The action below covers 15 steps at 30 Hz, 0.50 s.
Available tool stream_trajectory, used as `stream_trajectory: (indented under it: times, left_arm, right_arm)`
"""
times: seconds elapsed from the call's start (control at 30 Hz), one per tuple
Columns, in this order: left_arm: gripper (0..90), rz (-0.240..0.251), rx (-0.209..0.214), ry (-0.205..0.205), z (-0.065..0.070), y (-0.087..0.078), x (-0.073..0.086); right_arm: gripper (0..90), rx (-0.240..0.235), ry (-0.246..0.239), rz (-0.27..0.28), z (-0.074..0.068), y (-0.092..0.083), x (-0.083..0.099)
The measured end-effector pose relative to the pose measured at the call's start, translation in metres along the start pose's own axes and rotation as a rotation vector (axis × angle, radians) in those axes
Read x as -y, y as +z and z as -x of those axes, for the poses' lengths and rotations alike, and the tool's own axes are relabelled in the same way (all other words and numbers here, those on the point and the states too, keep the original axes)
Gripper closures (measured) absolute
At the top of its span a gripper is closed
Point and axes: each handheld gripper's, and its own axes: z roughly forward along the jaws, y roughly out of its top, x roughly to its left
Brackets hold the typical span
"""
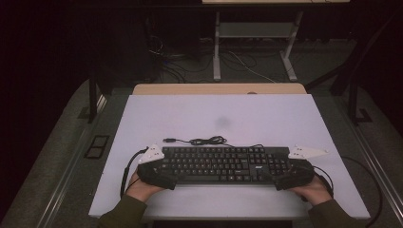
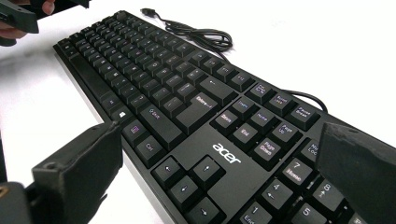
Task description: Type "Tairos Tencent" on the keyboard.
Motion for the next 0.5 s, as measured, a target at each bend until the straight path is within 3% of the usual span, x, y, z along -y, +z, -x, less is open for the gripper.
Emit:
stream_trajectory:
  times: [0.5]
  left_arm:
    - [0.0,-0.01,0.019,-0.017,-0.0013,0.0036,0.0021]
  right_arm:
    - [0.8,-0.007,0.011,0.001,0.0029,0.0007,-0.0005]
